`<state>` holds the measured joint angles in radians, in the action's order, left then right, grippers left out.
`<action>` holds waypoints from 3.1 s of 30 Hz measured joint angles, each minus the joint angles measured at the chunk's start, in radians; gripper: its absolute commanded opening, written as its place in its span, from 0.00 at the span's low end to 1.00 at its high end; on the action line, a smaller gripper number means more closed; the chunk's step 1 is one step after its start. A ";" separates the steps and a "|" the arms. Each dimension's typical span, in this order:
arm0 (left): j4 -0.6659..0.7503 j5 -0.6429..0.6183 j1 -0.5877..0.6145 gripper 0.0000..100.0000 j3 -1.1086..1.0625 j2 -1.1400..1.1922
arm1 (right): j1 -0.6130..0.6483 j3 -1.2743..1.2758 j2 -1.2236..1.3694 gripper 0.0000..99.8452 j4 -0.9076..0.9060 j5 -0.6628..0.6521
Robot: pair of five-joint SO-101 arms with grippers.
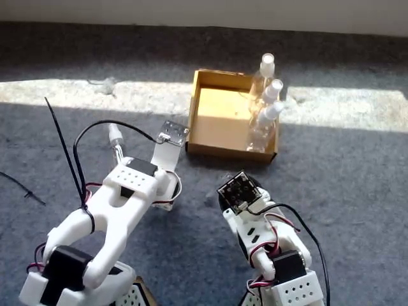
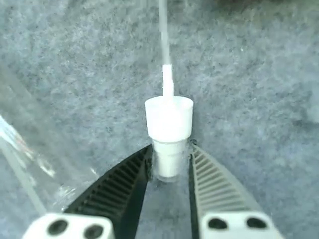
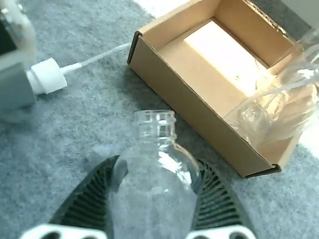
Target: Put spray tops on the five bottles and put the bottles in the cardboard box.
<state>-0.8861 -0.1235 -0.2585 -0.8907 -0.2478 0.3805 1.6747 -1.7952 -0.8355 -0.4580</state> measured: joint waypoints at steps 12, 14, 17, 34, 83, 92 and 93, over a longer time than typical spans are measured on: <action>-0.358 0.103 0.002 0.18 0.183 -0.319 | 0.000 0.000 0.000 0.00 0.000 0.000; -0.388 0.066 0.002 0.16 0.187 -0.354 | 0.000 0.000 0.000 0.00 0.000 0.000; -0.400 0.038 0.006 0.14 0.187 -0.368 | 0.000 0.000 0.000 0.00 0.000 0.000; -0.436 1.329 0.178 0.15 0.172 -0.371 | 0.000 0.000 0.000 0.00 0.000 0.000; 0.222 0.284 0.097 0.21 0.256 0.133 | 0.000 0.000 0.000 0.00 0.000 0.000; 0.084 0.163 0.110 0.21 0.373 0.144 | 0.000 0.000 0.000 0.00 0.000 0.000; 0.055 0.163 0.114 0.21 0.381 0.107 | 0.000 0.000 0.000 0.00 0.000 0.000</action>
<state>-0.8309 0.0391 -0.1450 -0.5102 -0.1404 0.3805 1.6747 -1.7952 -0.8355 -0.4580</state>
